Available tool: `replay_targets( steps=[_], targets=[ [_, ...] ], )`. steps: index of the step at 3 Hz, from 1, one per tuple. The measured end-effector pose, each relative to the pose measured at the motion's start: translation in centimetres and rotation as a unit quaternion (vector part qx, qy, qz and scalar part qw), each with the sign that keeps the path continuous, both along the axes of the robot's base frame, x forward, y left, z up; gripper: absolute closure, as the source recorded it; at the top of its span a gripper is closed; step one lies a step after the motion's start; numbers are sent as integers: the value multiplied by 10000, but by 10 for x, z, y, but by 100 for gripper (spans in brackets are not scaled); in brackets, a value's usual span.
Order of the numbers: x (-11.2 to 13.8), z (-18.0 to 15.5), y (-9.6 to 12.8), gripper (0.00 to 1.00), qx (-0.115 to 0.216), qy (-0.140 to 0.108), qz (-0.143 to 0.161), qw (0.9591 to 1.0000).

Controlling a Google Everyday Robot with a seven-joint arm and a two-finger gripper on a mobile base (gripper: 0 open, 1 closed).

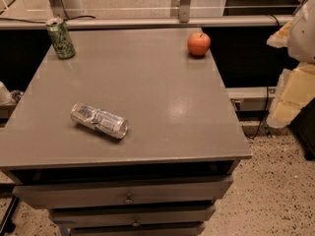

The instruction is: Place redbull can upright

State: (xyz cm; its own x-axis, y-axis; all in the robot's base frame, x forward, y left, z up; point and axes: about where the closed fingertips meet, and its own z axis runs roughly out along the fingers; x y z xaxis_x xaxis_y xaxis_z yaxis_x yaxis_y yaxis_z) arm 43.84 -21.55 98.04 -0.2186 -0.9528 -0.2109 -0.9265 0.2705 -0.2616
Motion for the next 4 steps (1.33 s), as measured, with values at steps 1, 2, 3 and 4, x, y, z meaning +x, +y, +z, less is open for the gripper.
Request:
replay_targets(
  steps=[1,2,3,4],
  targets=[
    [0,0,0,0,0,-1,0,10000],
    [8,0,6,0,160,-59,-43,9998],
    [37,0,34,0,563,-191,-189,9981],
    [78,5,78,0,1106,-345,-368,9926]
  ],
)
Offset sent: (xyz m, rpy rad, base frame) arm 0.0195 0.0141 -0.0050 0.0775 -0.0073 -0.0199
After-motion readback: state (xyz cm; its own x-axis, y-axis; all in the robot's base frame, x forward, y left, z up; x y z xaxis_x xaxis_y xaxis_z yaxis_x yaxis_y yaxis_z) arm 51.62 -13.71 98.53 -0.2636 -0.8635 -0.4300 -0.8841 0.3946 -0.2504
